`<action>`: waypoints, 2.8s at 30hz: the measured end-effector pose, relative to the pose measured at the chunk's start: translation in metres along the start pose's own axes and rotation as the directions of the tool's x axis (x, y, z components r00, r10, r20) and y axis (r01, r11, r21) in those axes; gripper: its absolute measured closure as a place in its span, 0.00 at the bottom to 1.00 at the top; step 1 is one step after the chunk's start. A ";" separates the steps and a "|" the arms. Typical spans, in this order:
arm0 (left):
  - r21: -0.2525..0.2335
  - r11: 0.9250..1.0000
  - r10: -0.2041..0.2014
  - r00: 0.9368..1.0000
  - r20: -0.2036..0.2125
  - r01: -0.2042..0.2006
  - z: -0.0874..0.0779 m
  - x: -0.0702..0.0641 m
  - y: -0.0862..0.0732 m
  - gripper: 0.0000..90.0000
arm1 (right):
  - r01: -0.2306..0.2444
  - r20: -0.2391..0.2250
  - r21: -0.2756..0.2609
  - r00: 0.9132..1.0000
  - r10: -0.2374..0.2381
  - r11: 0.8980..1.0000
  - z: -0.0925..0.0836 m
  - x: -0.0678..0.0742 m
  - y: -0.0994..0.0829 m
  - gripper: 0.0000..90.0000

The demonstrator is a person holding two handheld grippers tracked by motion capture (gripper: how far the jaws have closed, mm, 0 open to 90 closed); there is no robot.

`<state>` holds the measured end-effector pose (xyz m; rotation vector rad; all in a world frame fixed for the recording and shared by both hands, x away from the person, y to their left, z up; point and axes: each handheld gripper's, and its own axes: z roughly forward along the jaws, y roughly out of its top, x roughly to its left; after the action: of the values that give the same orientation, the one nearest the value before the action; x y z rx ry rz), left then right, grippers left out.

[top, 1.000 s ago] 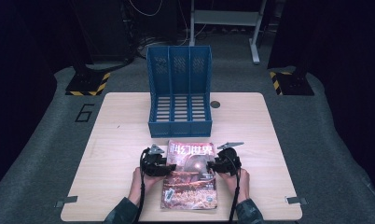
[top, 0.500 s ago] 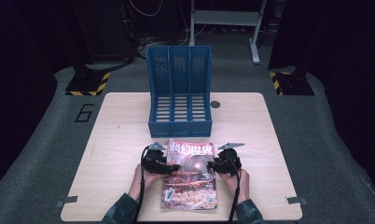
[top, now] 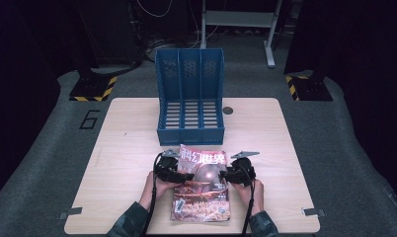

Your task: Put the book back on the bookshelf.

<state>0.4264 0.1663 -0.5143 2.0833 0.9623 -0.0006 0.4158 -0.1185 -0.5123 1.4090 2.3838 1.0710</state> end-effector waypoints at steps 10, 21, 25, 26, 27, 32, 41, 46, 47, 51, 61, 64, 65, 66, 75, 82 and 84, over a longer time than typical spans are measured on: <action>0.011 1.000 0.015 1.000 -0.009 -0.014 0.005 -0.007 0.004 0.46 | -0.001 -0.001 -0.001 1.000 0.001 1.000 0.000 0.000 0.000 0.67; 0.024 1.000 -0.009 1.000 0.021 0.009 0.008 -0.008 0.011 0.46 | -0.016 -0.001 -0.004 1.000 0.016 1.000 0.000 0.000 0.000 0.68; 0.047 0.999 -0.007 1.000 0.025 0.006 0.008 -0.005 0.012 0.50 | -0.005 0.001 -0.013 1.000 0.005 1.000 0.000 0.000 -0.001 0.68; 0.044 0.999 -0.023 0.999 0.033 0.022 0.009 -0.004 0.012 0.54 | -0.009 0.000 -0.015 1.000 0.009 1.000 0.000 0.000 -0.002 0.68; 0.060 0.997 -0.046 0.997 0.068 0.042 0.010 -0.001 0.012 0.54 | -0.009 0.000 -0.015 1.000 0.009 1.000 0.000 0.000 -0.002 0.68; 0.066 0.996 -0.067 0.994 0.082 0.061 0.011 0.003 0.011 0.62 | -0.012 -0.004 -0.019 1.000 0.012 1.000 0.000 -0.001 -0.002 0.68; -0.002 0.997 -0.079 0.995 0.058 0.079 0.006 -0.003 0.006 0.77 | 0.002 -0.030 -0.017 1.000 -0.003 1.000 0.000 -0.002 -0.002 0.60; -0.034 0.997 -0.074 0.996 0.046 0.075 0.003 -0.007 0.004 0.80 | 0.011 -0.042 -0.011 0.999 -0.011 1.000 0.000 -0.001 -0.002 0.52; -0.052 0.996 -0.068 0.997 0.039 0.070 0.001 -0.008 0.003 0.80 | 0.008 -0.052 -0.011 0.999 -0.009 1.000 0.000 -0.002 -0.001 0.49; -0.078 0.995 -0.065 0.997 0.034 0.068 -0.002 -0.011 0.002 0.81 | -0.009 -0.061 0.007 0.998 0.010 1.000 0.000 -0.003 0.000 0.44; -0.160 0.987 -0.016 0.999 0.030 0.021 -0.014 -0.018 -0.004 0.83 | -0.037 -0.118 0.023 0.992 0.039 0.999 0.006 -0.012 0.011 0.34; -0.190 0.982 0.009 1.000 0.029 -0.003 -0.018 -0.021 -0.005 0.84 | -0.043 -0.143 0.033 0.989 0.047 0.999 0.009 -0.012 0.016 0.32; -0.196 0.981 0.015 0.999 0.038 -0.007 -0.019 -0.022 -0.005 0.84 | -0.041 -0.149 0.031 0.988 0.045 0.999 0.010 -0.013 0.017 0.32; -0.206 0.979 0.022 0.999 0.034 -0.014 -0.020 -0.022 -0.005 0.84 | -0.041 -0.154 0.034 0.987 0.046 0.999 0.012 -0.013 0.018 0.30; -0.246 0.969 0.054 0.996 0.071 -0.035 -0.026 -0.024 -0.006 0.85 | -0.099 -0.258 0.020 0.961 0.101 0.995 0.016 -0.016 0.023 0.37; -0.215 0.976 0.064 0.994 0.084 -0.045 -0.030 -0.024 0.000 0.85 | -0.110 -0.255 -0.010 0.961 0.104 0.994 0.011 -0.014 0.025 0.40; -0.204 0.978 0.070 0.995 0.077 -0.053 -0.031 -0.025 0.002 0.84 | -0.095 -0.247 -0.022 0.965 0.086 0.995 0.009 -0.013 0.026 0.41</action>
<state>0.4006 0.1711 -0.4841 1.9095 0.8121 0.0399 0.4447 -0.1172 -0.5046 1.4633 2.4720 1.3765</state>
